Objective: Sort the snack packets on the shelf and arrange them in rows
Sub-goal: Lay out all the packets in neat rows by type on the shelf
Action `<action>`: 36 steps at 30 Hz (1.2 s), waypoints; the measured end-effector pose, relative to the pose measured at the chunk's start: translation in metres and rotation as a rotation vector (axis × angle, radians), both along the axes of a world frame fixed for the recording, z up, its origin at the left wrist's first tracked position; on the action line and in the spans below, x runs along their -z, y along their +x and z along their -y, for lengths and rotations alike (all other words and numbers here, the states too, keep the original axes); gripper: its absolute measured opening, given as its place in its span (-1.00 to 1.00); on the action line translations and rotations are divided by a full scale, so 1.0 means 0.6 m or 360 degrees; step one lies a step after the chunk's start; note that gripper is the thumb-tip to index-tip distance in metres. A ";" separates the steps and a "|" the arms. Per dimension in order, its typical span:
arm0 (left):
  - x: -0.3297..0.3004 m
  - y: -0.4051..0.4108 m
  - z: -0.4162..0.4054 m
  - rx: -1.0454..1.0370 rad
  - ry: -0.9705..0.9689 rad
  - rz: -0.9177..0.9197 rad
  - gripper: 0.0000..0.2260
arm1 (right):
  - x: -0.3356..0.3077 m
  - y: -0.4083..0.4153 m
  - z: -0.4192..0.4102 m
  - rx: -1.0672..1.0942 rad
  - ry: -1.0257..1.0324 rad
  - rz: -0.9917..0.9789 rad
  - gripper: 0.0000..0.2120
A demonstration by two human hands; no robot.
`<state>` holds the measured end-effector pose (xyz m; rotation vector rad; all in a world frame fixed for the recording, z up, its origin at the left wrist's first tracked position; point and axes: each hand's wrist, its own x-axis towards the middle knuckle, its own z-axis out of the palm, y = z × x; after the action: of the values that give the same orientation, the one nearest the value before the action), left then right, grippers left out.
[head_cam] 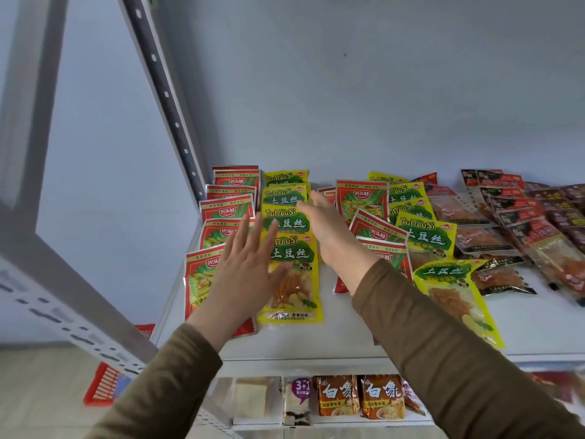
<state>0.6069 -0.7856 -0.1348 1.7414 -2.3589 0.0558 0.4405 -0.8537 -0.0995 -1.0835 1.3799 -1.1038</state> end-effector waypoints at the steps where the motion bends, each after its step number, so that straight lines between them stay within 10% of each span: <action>1: 0.001 0.015 0.001 -0.0044 -0.0005 -0.0013 -0.28 | 0.001 0.002 -0.004 -0.0005 -0.0003 -0.0002 -0.45; 24: 0.000 0.019 0.006 0.0060 0.0082 -0.0053 -0.29 | 0.000 0.009 -0.073 0.0010 -0.0054 -0.0059 -0.50; 36: -0.054 -0.244 -0.025 0.0348 -0.0112 -0.0011 -0.33 | -0.021 -0.188 -0.073 0.0225 -0.0152 0.0012 -0.47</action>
<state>0.4606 -0.7705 -0.1023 1.4413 -2.4941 0.0974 0.3278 -0.8098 -0.0868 -1.0610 1.4275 -1.2861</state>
